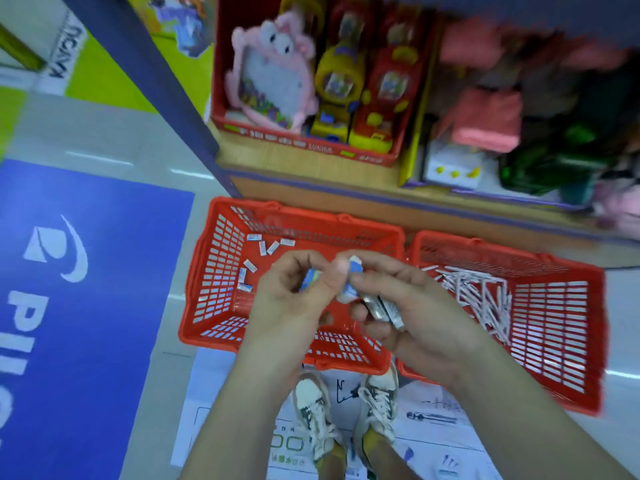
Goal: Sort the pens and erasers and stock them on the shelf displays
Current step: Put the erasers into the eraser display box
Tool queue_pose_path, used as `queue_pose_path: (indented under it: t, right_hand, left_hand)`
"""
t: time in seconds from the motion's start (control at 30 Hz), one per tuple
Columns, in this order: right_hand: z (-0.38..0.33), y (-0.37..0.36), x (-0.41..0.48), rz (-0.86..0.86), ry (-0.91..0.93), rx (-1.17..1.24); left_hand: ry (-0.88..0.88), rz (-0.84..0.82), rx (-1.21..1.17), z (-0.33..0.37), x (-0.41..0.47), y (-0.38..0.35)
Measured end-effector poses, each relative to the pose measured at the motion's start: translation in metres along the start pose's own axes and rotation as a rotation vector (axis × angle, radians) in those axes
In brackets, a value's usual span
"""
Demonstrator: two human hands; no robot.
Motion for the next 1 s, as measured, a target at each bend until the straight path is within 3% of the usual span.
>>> queue_pose_path:
  t: [0.13, 0.3, 0.6, 0.73, 0.9, 1.0]
  right_hand:
    - [-0.030, -0.007, -0.048, 0.101, 0.086, -0.015]
    - [-0.074, 0.000, -0.103, 0.153, 0.192, -0.107]
    - [-0.139, 0.046, -0.180, 0.237, 0.433, 0.010]
    - [-0.173, 0.097, -0.219, 0.375, 0.634, -0.211]
    - [-0.214, 0.169, -0.264, 0.559, 0.921, -0.846]
    - [-0.237, 0.211, -0.289, 0.588, 0.948, -0.851]
  left_hand:
    - [-0.141, -0.117, 0.118, 0.051, -0.029, -0.028]
    - [-0.231, -0.115, 0.176, 0.097, -0.046, -0.059]
    - [-0.203, -0.134, 0.095, 0.142, -0.074, -0.169]
    - [-0.330, -0.172, 0.299, 0.159, -0.087, -0.238]
    - [-0.387, -0.180, 0.460, 0.162, -0.094, -0.330]
    - [-0.353, -0.181, 0.366, 0.160, -0.097, -0.382]
Point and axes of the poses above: each hand's wrist, its own x-axis towards the middle knuckle, its own y-axis out of the back of the hand, z = x × y, the point moved 2 cm from there along x, towards the middle knuckle, and after that the axes turned 4 degrees about -y, right-handed, at the moved point
